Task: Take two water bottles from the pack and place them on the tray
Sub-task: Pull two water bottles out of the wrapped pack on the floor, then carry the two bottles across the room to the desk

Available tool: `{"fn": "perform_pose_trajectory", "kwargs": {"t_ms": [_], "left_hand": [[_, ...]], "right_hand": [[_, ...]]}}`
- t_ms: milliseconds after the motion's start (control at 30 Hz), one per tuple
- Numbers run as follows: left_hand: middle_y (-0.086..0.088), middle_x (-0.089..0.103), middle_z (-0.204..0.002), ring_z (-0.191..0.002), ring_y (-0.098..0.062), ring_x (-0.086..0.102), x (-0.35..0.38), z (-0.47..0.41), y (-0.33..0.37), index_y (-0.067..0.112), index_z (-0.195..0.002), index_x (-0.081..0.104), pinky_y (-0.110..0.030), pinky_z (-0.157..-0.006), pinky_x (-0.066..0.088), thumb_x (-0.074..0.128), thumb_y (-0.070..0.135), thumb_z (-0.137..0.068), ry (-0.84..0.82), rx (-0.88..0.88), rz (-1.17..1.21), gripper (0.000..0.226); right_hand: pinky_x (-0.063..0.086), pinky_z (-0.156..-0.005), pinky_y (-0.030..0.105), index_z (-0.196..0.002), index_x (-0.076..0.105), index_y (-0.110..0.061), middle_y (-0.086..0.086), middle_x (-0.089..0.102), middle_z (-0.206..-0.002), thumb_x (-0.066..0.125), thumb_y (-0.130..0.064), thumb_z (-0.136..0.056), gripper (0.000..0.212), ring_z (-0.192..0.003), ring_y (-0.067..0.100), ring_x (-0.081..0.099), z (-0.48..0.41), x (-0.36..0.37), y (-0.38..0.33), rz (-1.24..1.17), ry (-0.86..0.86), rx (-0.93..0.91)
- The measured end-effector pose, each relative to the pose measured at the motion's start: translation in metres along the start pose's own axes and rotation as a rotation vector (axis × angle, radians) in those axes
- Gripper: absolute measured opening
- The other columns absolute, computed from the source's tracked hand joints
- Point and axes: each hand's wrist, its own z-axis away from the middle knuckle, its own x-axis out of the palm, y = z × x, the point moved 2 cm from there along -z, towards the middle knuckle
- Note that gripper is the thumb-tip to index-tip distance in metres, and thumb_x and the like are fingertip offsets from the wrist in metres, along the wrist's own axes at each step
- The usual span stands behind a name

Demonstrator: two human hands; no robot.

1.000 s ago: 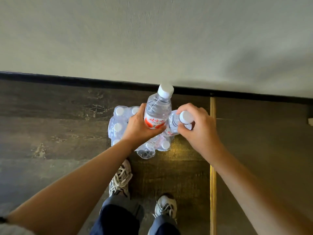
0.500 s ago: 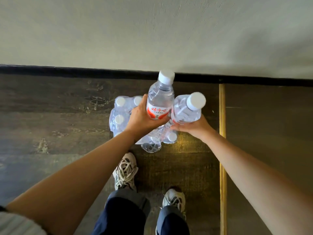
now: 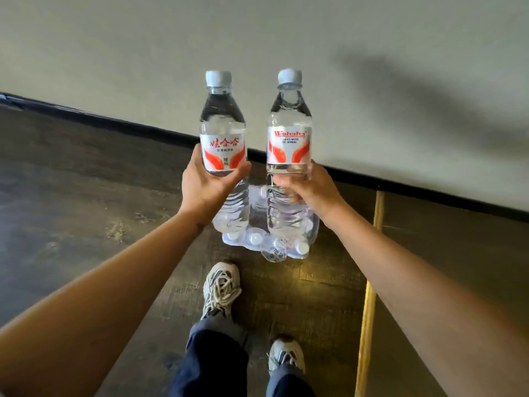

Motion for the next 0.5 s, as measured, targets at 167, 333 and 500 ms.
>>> {"fn": "perform_pose_trajectory", "kwargs": {"t_ms": [167,333,500], "left_hand": [[-0.004,0.068,-0.105,-0.094,-0.016,0.067,-0.089,0.053,0.077,0.018,-0.112,0.054,-0.041,-0.088,0.056,0.075,0.057,-0.056,0.183,0.014,0.12,0.072],[-0.003,0.07,-0.1,-0.091,-0.016,0.069,-0.201,0.131,0.141,0.018,-0.108,0.058,-0.041,-0.087,0.056,0.072,0.053,-0.059,0.421,0.01,0.203,0.063],[-0.004,0.073,-0.098,-0.089,-0.016,0.07,-0.309,0.219,0.171,0.017,-0.104,0.063,-0.045,-0.088,0.056,0.077,0.047,-0.06,0.656,-0.038,0.272,0.055]], "right_hand": [[0.05,-0.085,0.026,-0.083,0.058,-0.052,-0.03,0.067,-0.08,0.065,-0.056,-0.059,0.026,-0.083,-0.007,0.063,0.025,0.038,-0.109,0.115,-0.139,-0.135],[0.05,-0.095,0.045,-0.082,0.062,-0.042,-0.009,0.07,-0.096,0.068,-0.041,-0.069,0.014,-0.094,0.014,0.067,0.071,0.107,-0.232,0.179,-0.307,-0.246],[0.052,-0.083,0.032,-0.078,0.066,-0.034,-0.005,0.072,-0.09,0.068,-0.023,-0.076,0.012,-0.082,0.011,0.069,0.123,0.203,-0.328,0.195,-0.501,-0.303]]}}
